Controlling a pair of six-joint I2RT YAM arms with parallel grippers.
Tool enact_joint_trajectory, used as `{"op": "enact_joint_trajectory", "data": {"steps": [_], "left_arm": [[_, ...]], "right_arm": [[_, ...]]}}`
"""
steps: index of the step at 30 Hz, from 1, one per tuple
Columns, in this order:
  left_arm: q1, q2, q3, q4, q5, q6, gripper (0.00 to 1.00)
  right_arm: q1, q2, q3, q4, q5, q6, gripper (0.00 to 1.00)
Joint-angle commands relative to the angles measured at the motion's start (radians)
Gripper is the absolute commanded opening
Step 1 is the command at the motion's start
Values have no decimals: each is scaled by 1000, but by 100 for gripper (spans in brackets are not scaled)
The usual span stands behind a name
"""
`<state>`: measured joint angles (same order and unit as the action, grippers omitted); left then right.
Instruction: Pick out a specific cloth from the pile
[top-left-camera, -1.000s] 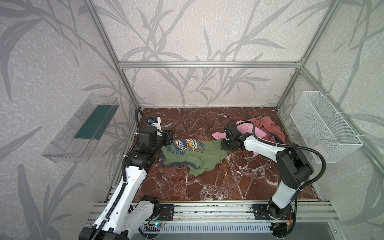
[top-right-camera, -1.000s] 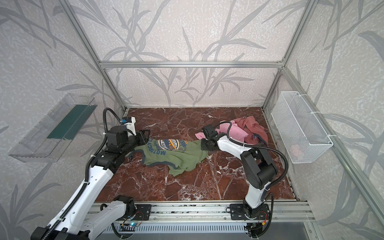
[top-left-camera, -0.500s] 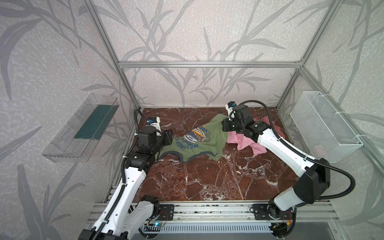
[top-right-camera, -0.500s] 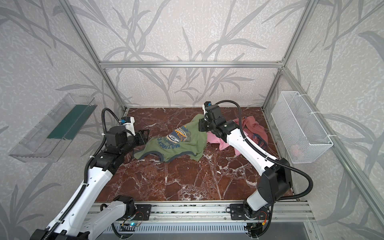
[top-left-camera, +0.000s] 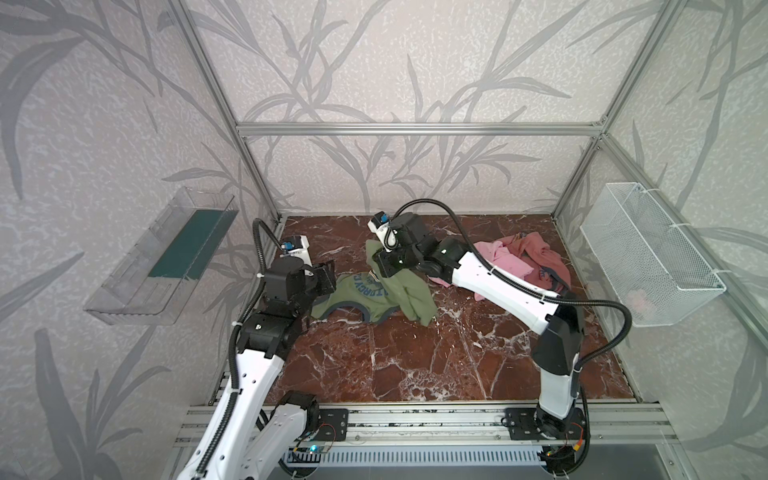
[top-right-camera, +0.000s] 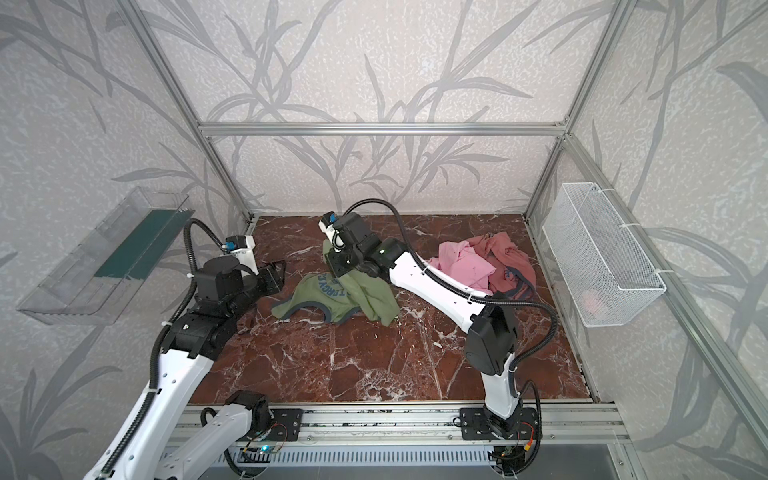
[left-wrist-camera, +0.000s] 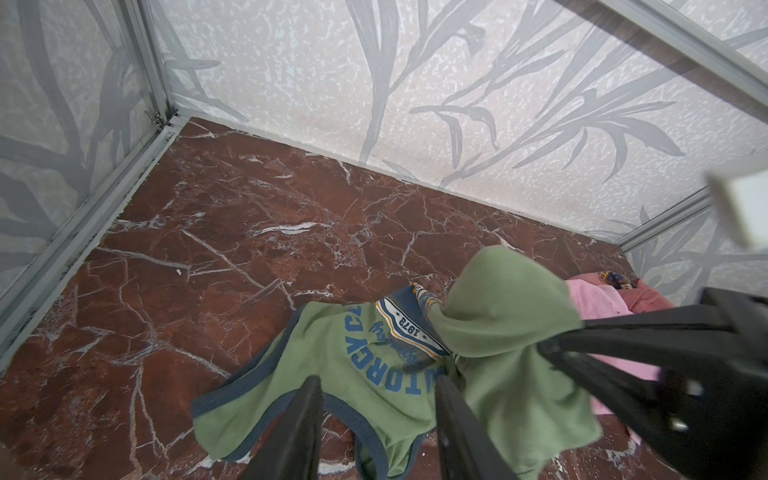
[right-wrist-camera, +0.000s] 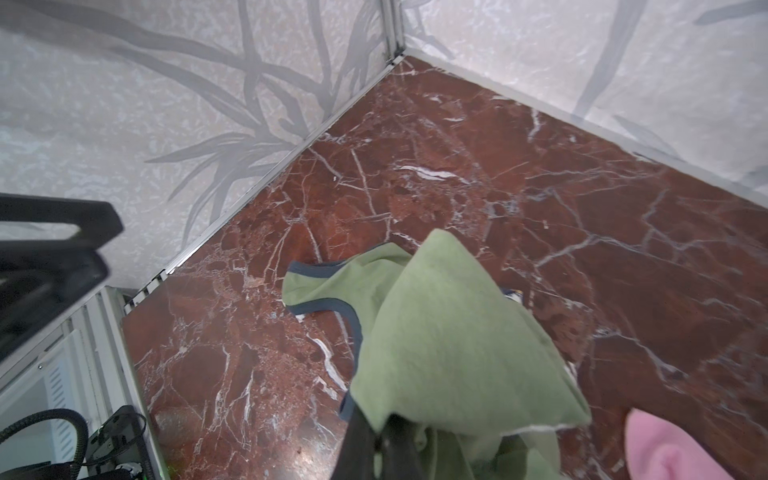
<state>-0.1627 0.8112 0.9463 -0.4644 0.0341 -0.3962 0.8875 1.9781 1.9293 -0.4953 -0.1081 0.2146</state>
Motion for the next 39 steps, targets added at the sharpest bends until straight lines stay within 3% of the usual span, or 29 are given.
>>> {"op": "enact_joint_trajectory", "data": {"steps": [1,9,12,14,17,24,33,39], "left_arm": [[-3,-43,42,-81,-37,-10,43],[-3,-80,63,-141,-49,-7,43],[-3,-81,63,-150,-45,-6,43],[-3,-78,62,-149,-35,-6,43],[-3,-59,59,-136,-1,-8,43],[-40,37,29,-39,104,-28,43],[-299,268,-20,52,21,-30,50],[-381,392,-82,127,1,-67,54]], "right_arm": [[32,82,94,2,-42,9,0],[109,432,496,-111,-150,42,3],[108,512,642,-217,-147,40,31],[107,495,637,-248,-130,18,41],[104,368,450,-172,-95,17,46],[37,-68,-231,231,-73,129,53],[-156,-559,-758,245,-56,217,54],[-264,-781,-954,194,-58,232,57]]}}
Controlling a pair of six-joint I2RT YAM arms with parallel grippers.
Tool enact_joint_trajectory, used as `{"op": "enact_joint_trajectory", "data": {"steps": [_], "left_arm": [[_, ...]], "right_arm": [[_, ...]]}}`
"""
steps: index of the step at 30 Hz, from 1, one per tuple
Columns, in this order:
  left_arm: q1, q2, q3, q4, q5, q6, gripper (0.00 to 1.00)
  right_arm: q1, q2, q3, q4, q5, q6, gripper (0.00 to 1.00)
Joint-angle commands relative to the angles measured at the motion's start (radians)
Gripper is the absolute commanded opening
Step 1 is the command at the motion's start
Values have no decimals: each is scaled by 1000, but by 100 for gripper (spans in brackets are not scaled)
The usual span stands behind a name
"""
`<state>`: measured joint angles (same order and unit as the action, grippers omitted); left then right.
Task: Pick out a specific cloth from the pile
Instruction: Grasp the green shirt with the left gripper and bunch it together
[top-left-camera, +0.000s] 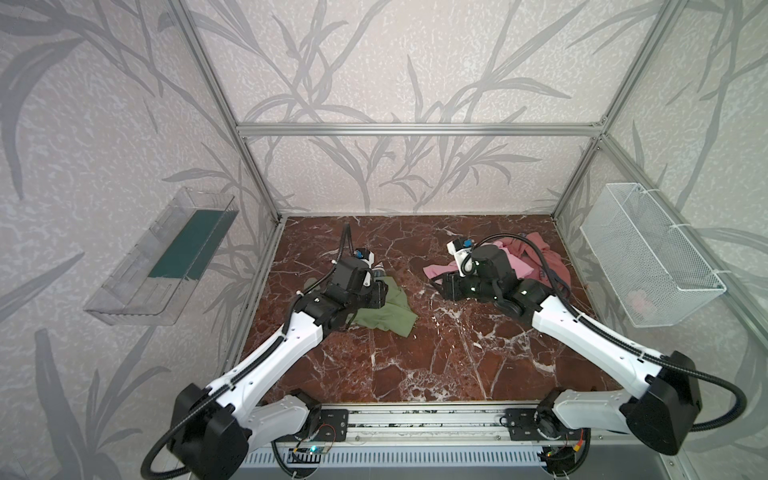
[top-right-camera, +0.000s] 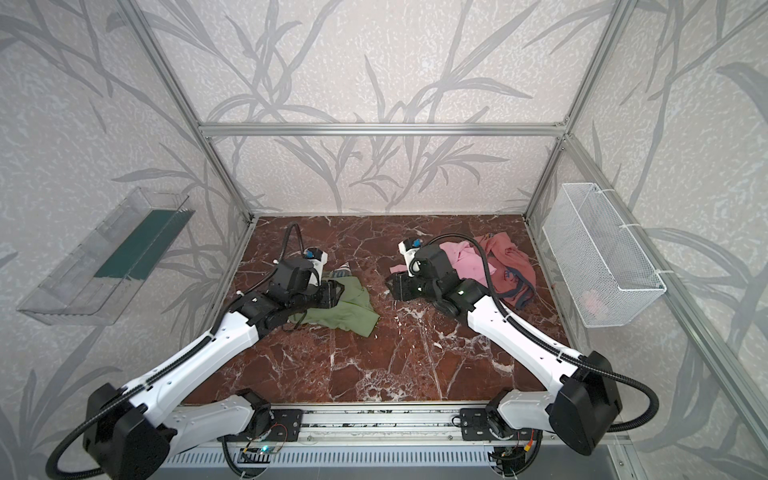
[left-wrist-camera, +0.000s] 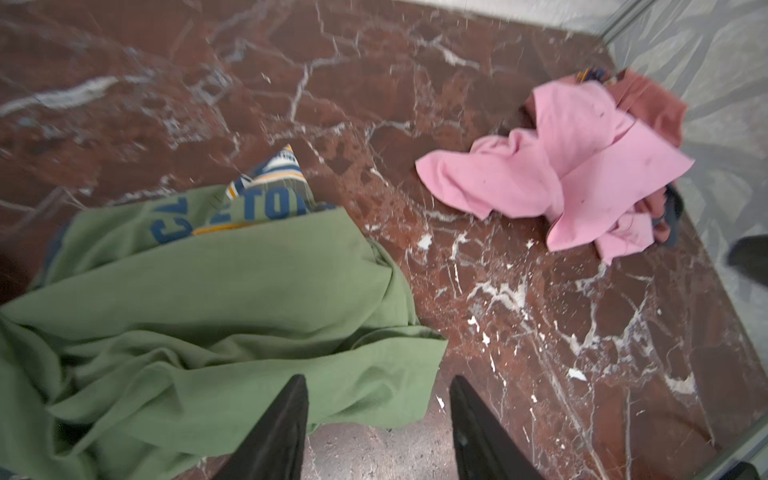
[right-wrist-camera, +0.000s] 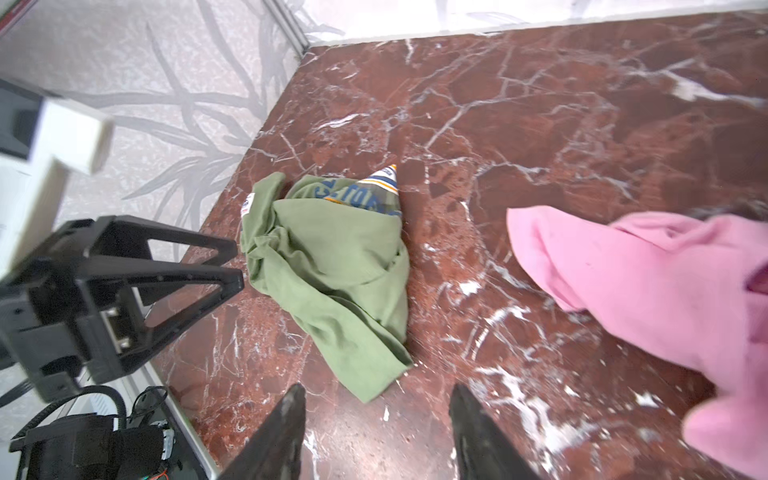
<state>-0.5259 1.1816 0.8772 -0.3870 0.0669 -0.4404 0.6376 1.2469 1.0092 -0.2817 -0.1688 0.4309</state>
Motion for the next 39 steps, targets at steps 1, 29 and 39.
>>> {"op": "enact_joint_trajectory", "data": {"steps": [1,29,39], "left_arm": [[-32,46,-14,52,-32,-24,54],[-269,496,92,-7,-163,-52,66],[-282,566,86,8,-238,-52,22]], "right_arm": [[-17,-68,-52,-27,5,13,57],[-56,-17,-128,62,-58,49,58],[-88,-14,-138,89,-78,74,58]]}}
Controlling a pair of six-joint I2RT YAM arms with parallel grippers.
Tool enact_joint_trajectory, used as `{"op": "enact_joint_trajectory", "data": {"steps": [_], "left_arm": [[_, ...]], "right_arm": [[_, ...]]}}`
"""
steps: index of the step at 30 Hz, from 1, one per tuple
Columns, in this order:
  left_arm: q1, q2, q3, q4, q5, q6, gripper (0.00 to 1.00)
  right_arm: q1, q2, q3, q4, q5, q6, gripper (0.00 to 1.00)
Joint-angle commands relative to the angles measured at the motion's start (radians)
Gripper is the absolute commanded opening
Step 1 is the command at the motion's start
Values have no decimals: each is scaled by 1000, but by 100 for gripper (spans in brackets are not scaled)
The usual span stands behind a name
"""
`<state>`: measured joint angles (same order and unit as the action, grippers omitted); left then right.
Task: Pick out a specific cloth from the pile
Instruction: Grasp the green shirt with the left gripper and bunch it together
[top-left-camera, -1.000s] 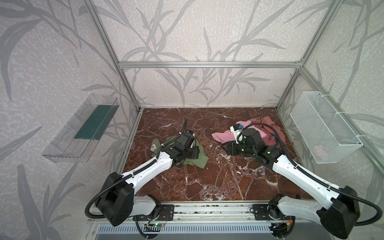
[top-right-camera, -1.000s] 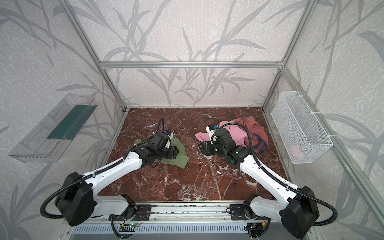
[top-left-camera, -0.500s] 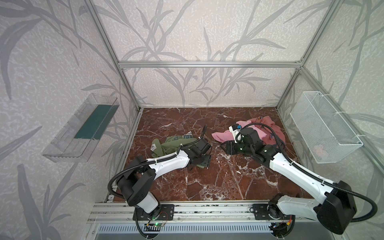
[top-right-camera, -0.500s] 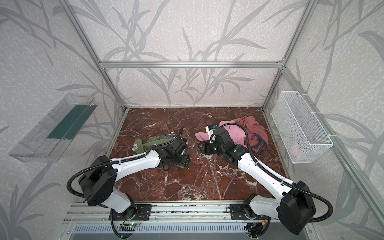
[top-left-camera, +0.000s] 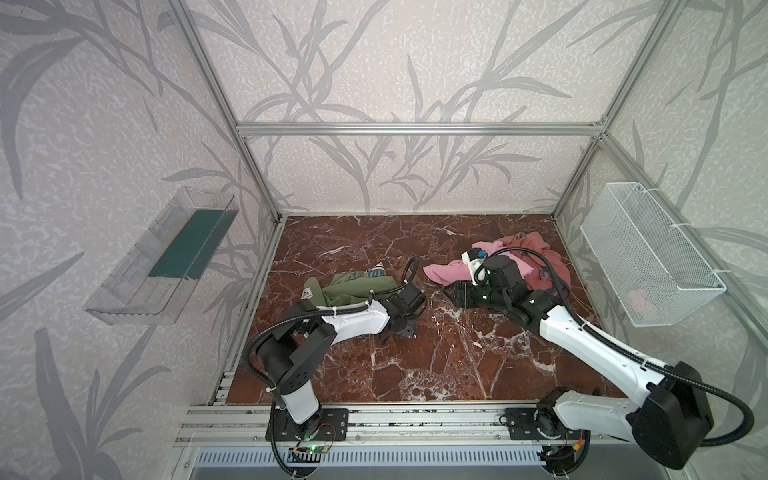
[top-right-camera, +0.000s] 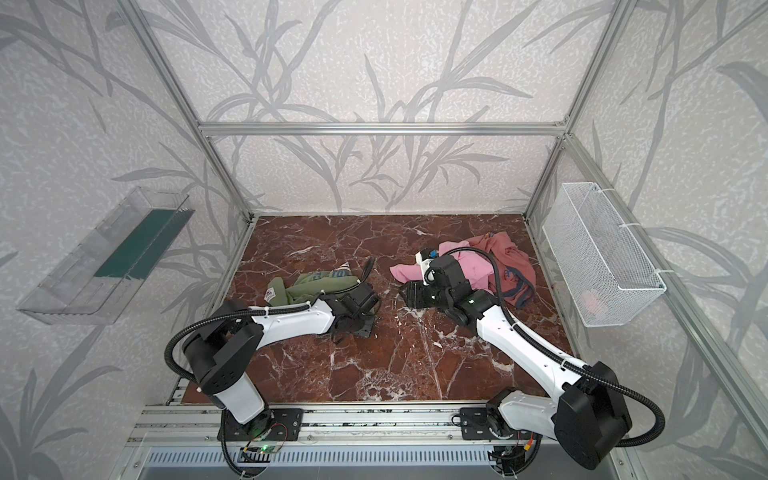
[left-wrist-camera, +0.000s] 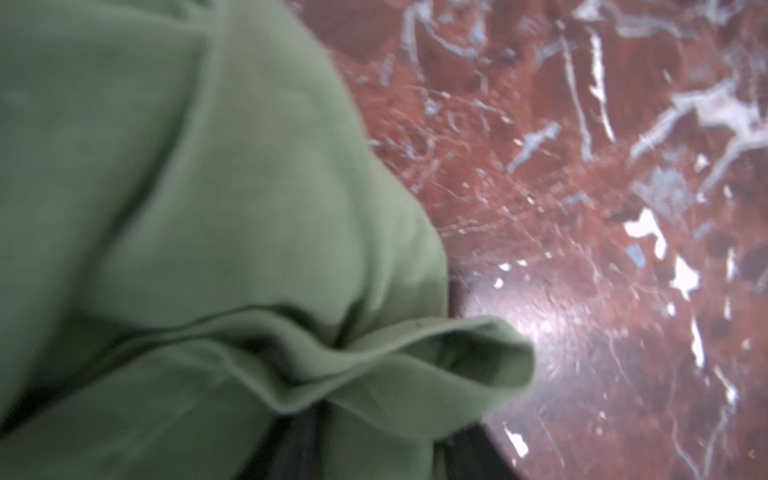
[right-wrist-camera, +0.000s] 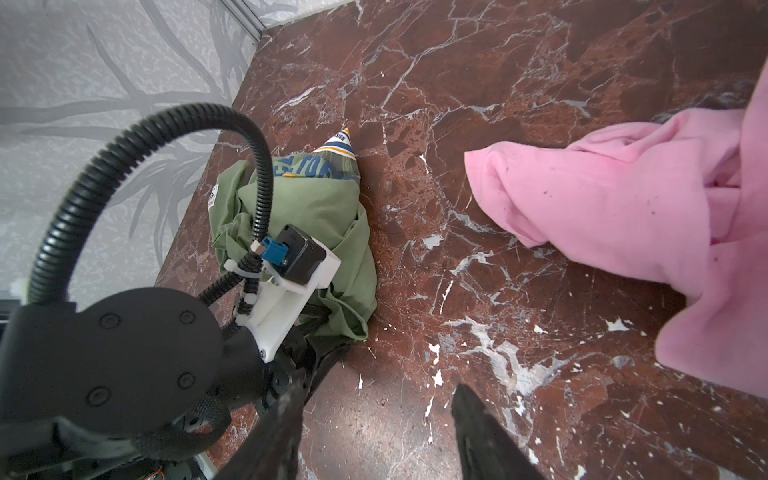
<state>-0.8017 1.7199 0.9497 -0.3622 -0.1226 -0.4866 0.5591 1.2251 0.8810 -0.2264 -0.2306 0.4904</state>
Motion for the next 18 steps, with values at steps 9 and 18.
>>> {"op": "enact_joint_trajectory", "data": {"steps": [9,18], "left_arm": [[-7,-84,48,-57,-79,0,0],[7,-311,145,-110,-131,1,0]], "right_arm": [[-23,1,5,27,-16,13,58],[-26,7,18,32,-21,18,58]]}}
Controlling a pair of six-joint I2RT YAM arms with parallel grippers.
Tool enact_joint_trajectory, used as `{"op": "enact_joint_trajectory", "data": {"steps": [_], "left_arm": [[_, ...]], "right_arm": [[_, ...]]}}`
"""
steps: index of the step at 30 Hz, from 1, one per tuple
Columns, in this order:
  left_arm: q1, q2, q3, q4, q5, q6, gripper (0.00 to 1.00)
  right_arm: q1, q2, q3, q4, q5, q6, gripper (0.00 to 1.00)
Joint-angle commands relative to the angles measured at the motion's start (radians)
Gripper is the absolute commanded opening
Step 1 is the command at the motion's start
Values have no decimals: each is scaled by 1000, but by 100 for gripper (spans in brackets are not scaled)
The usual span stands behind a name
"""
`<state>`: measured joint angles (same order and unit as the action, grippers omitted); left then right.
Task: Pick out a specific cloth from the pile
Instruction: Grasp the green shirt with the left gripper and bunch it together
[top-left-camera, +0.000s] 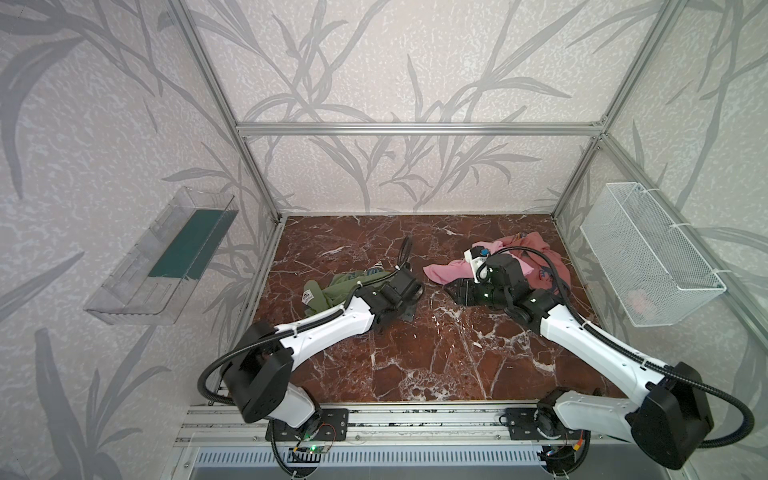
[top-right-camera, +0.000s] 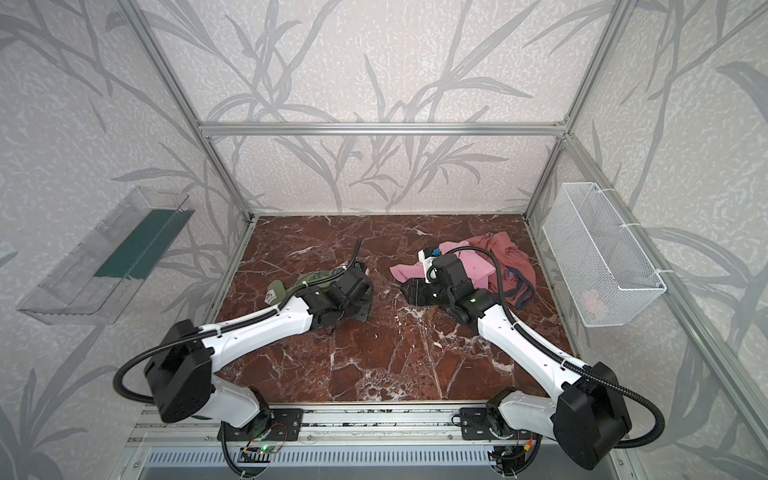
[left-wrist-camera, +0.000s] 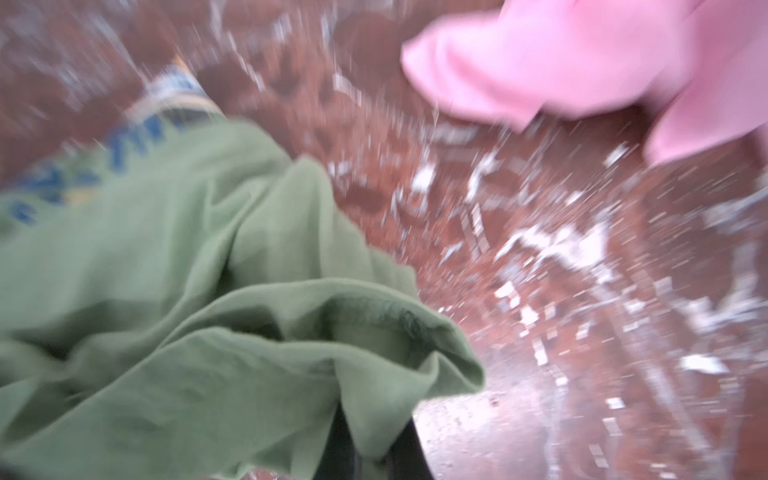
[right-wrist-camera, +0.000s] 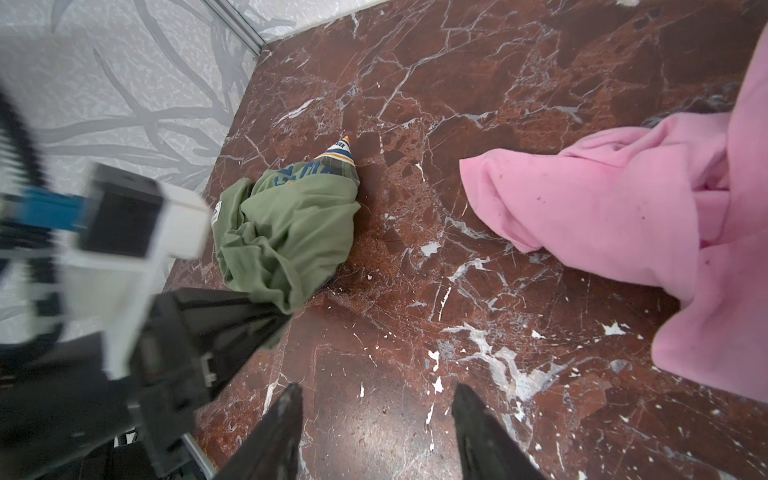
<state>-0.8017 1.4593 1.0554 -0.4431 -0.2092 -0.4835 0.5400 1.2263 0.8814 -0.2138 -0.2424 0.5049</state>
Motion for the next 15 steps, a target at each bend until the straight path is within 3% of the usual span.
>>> {"op": "enact_joint_trajectory", "data": {"steps": [1,6,15], "left_arm": [[18,-64,53,-39,-42,-3,0],[93,-115,88,-57,-3,0,0],[318,-129,20,4,35,8,0]], "right_arm": [[-7,8,19,22,-13,7,58],[-7,19,25,34,-36,15,58],[-7,31,42,33,-49,12,58]]}}
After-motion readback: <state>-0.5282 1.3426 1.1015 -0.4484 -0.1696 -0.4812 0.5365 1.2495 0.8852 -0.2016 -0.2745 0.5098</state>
